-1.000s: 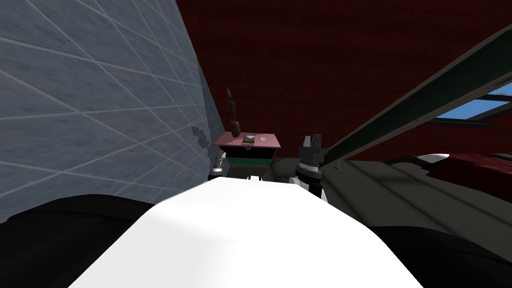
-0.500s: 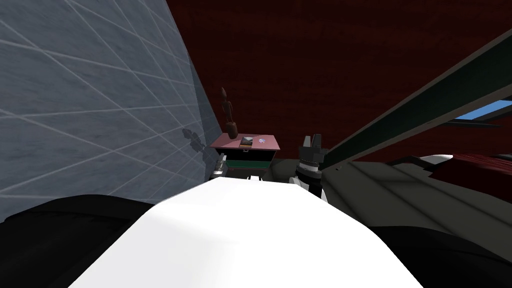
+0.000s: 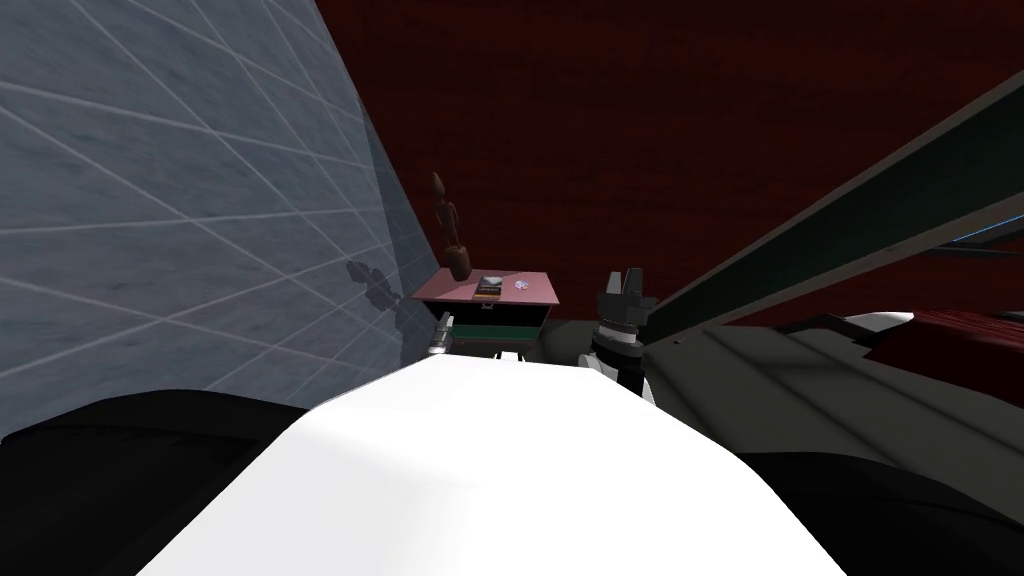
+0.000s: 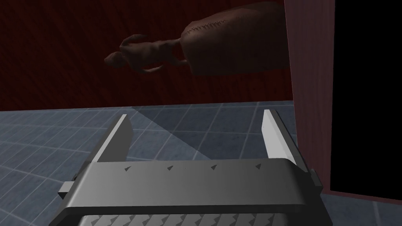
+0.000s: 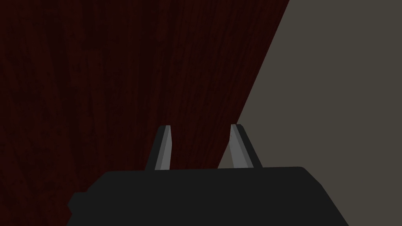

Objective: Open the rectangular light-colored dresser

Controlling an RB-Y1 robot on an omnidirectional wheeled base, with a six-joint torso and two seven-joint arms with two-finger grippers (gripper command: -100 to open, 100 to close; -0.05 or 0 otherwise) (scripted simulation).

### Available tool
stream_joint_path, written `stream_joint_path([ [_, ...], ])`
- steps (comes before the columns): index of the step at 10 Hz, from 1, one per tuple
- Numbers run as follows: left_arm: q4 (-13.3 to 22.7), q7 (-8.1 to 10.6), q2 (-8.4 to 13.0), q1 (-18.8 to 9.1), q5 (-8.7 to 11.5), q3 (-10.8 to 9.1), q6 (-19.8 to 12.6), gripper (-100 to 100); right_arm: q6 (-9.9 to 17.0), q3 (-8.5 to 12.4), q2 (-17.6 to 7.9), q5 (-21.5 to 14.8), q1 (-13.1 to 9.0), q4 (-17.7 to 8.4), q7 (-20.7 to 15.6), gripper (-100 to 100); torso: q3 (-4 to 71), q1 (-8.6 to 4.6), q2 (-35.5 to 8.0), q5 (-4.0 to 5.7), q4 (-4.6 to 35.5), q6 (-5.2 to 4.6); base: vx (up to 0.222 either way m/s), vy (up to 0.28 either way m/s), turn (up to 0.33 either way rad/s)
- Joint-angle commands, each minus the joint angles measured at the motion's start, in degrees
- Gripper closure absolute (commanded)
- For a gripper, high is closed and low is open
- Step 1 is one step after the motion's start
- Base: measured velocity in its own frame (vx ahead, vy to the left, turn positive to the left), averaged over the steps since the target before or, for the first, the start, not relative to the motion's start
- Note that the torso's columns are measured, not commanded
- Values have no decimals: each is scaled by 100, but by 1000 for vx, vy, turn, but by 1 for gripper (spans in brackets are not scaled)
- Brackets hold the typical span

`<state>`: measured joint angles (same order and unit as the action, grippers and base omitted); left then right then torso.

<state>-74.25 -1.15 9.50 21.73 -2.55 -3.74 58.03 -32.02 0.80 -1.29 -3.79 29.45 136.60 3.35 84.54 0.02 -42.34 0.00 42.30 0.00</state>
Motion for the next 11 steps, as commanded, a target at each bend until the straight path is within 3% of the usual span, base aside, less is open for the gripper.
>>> stream_joint_path([
  [1,470,28,-26,-90,-34,16,285,-100,0,0,0,0,0,0,0,0,1,-3,3,1,0,0,121,-78,4],
  [9,1343,88,-76,-221,-92,39,656,-100,0,0,0,0,0,0,0,0,9,-4,16,1,-4,0,74,-37,6],
  [11,1763,134,-130,-302,-134,54,879,-100,0,0,0,0,0,0,0,0,4,-2,7,0,-2,0,88,-39,14],
])
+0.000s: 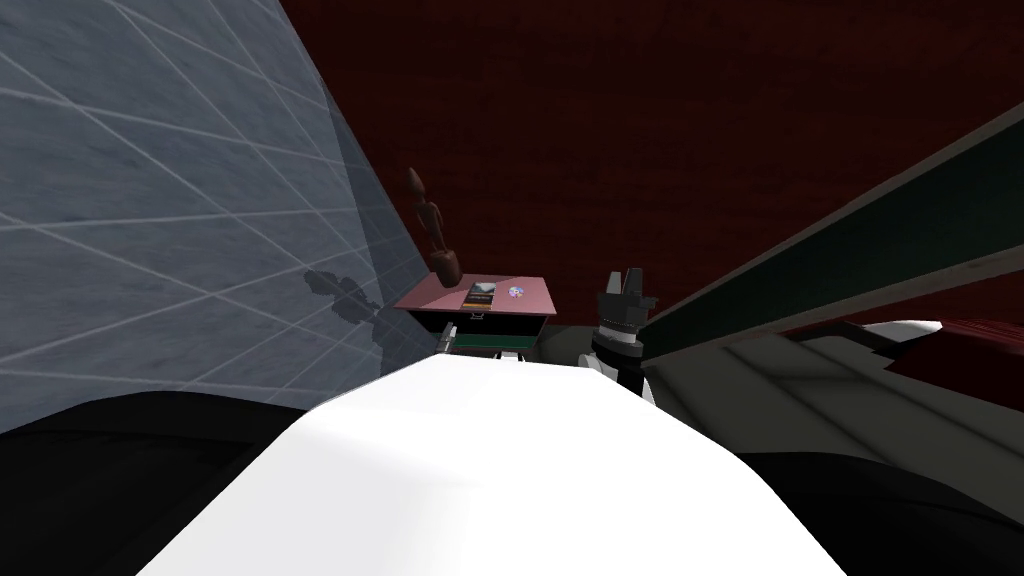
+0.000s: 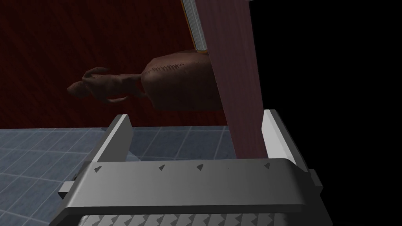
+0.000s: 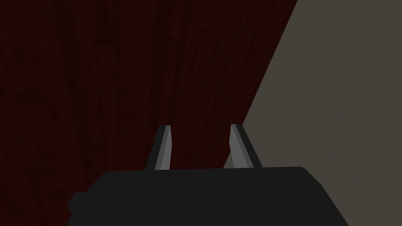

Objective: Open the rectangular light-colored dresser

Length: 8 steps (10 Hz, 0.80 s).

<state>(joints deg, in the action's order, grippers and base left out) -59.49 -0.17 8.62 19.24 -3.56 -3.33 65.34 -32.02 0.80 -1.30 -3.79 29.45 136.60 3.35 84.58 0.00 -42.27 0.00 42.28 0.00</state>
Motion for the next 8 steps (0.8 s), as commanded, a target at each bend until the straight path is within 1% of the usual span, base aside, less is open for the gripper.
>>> stream_joint_path([
  [1,314,36,-42,-52,-33,13,148,-100,0,0,0,0,0,0,0,0,4,-2,6,1,-1,0,96,-46,7],
  [2,522,58,-77,-90,-53,19,252,-100,0,0,0,0,0,0,0,0,2,-2,1,1,-1,0,86,-50,11],
  [3,522,58,-77,-90,-53,19,252,-100,0,0,0,0,0,0,0,0,-2,-2,-4,1,1,0,51,-41,7],
  [6,1040,117,-234,-189,-108,35,524,-100,0,0,0,0,0,0,0,0,3,-1,5,0,-1,0,88,-49,14],
  [7,1209,133,-306,-215,-123,39,598,-100,0,0,0,0,0,0,0,0,7,-6,11,2,-3,0,112,-59,15],
  [8,1433,157,-485,-256,-146,45,715,-100,0,0,0,0,0,0,0,0,5,-3,7,1,-3,0,114,-52,17],
])
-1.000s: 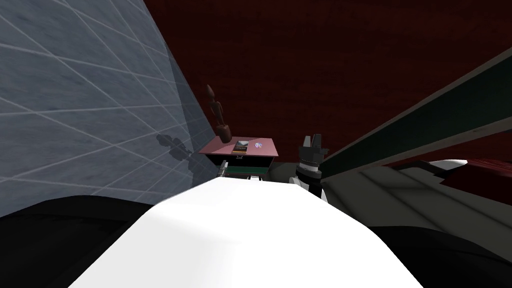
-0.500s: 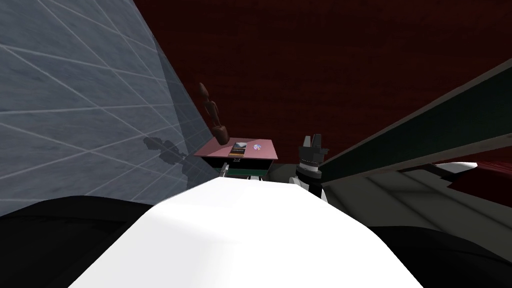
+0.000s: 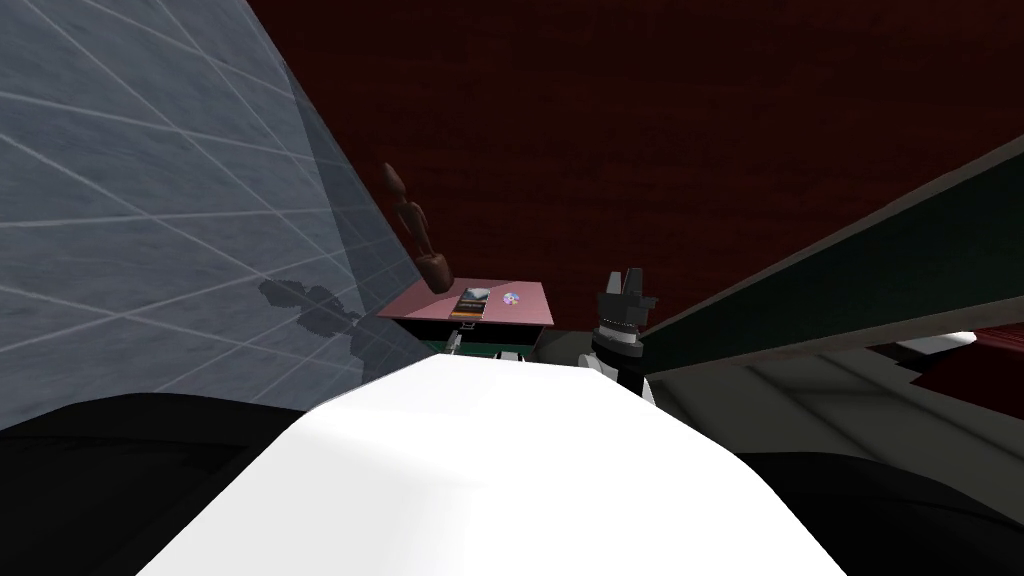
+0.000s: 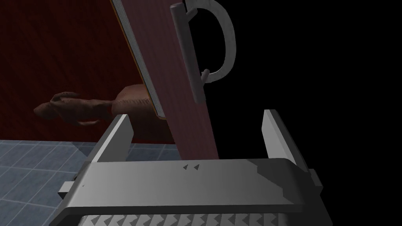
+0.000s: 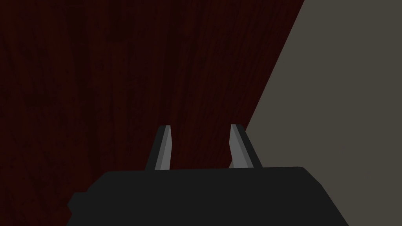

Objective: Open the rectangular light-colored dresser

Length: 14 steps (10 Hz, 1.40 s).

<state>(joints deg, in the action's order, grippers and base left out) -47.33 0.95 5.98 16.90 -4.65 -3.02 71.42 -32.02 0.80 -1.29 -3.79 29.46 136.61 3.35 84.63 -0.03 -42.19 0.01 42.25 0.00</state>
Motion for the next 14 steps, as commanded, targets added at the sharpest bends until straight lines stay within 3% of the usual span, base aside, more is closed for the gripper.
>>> stream_joint_path([
  [1,294,53,-320,-35,-45,16,148,-100,0,0,0,0,0,0,0,0,-4,3,-6,-1,2,0,108,-54,9],
  [2,368,61,-465,-49,-53,17,188,-100,0,0,0,0,0,0,0,0,-7,4,-11,-1,4,0,68,-46,5],
  [3,234,56,-388,13,-55,27,128,-100,0,0,0,0,-1,0,0,0,-14,6,-24,-2,6,0,19,-19,15],
  [8,-170,178,-258,-239,9,-10,-512,-100,1,0,0,0,-2,-1,0,0,-6,2,-8,-1,3,0,-15,-23,3],
  [9,-55,159,-274,-247,6,-12,-403,-100,0,0,0,0,-2,-1,0,0,-5,1,-5,-1,3,-2,-12,-14,5],
  [10,-7,131,-317,-137,-17,6,-252,100,0,0,0,0,-2,-1,0,0,-2,7,0,-3,1,-2,13,12,-12],
  [13,237,59,-404,17,-57,30,137,100,0,1,-1,0,-1,-1,0,0,9,34,36,-34,-34,-6,22,31,-3],
  [14,111,91,-372,-33,-42,22,97,100,0,0,-1,0,-1,-1,0,0,9,37,38,-33,-38,0,2,7,-4],
])
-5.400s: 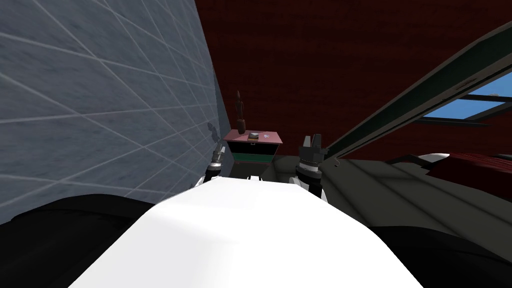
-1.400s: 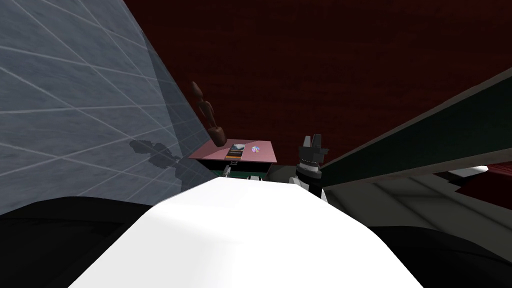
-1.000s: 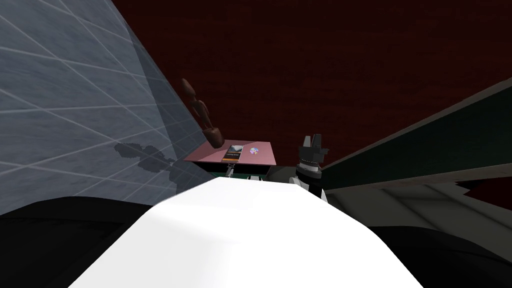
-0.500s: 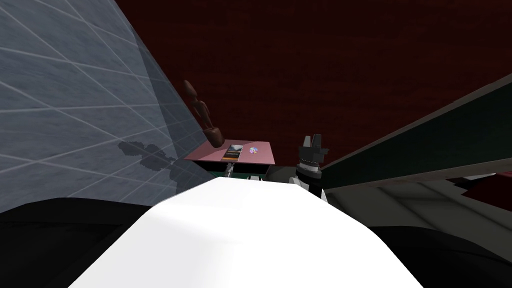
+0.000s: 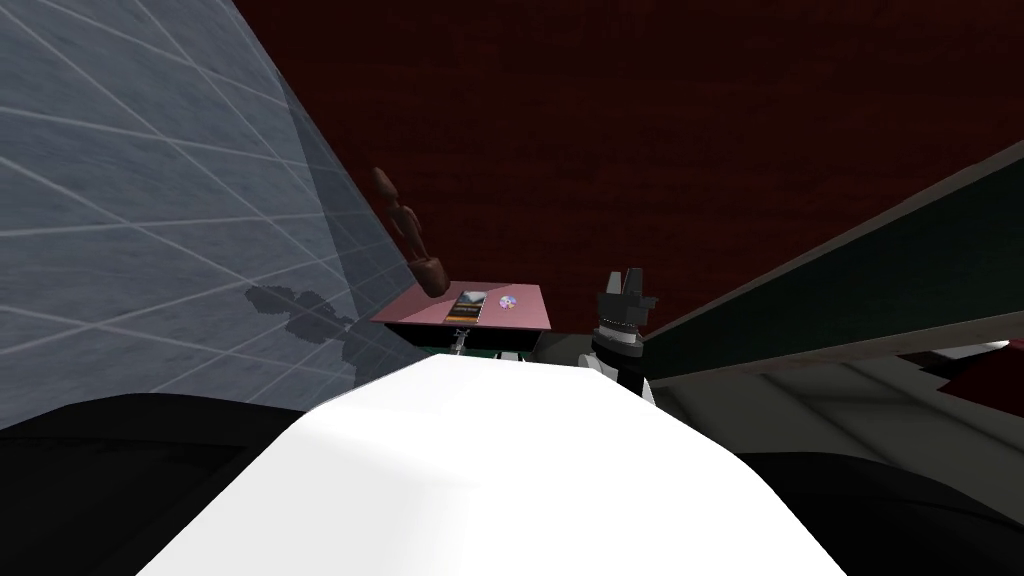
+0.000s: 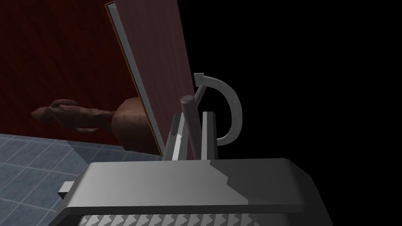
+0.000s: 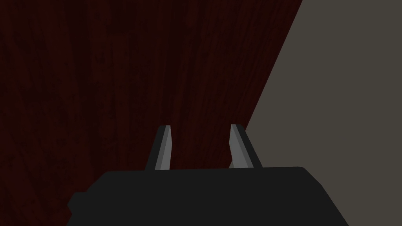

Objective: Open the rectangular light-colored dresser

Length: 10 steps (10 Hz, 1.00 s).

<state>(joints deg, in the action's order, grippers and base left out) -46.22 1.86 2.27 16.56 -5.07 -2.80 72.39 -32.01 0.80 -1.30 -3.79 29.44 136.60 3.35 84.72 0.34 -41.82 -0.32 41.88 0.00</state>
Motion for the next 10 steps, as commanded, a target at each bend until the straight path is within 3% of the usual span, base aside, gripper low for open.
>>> stream_joint_path([
  [1,-161,69,62,19,1,6,-168,100,0,0,0,0,0,0,0,0,-2,-7,-9,10,13,0,-97,-15,9],
  [6,-514,227,218,55,11,6,-652,100,1,-1,1,0,-2,-1,0,0,-13,-24,-34,19,26,-2,-151,-45,20],
  [10,-592,304,271,223,-19,32,-541,100,0,-1,1,0,-2,-1,0,0,-29,-32,-62,18,29,0,-155,-19,23],
])
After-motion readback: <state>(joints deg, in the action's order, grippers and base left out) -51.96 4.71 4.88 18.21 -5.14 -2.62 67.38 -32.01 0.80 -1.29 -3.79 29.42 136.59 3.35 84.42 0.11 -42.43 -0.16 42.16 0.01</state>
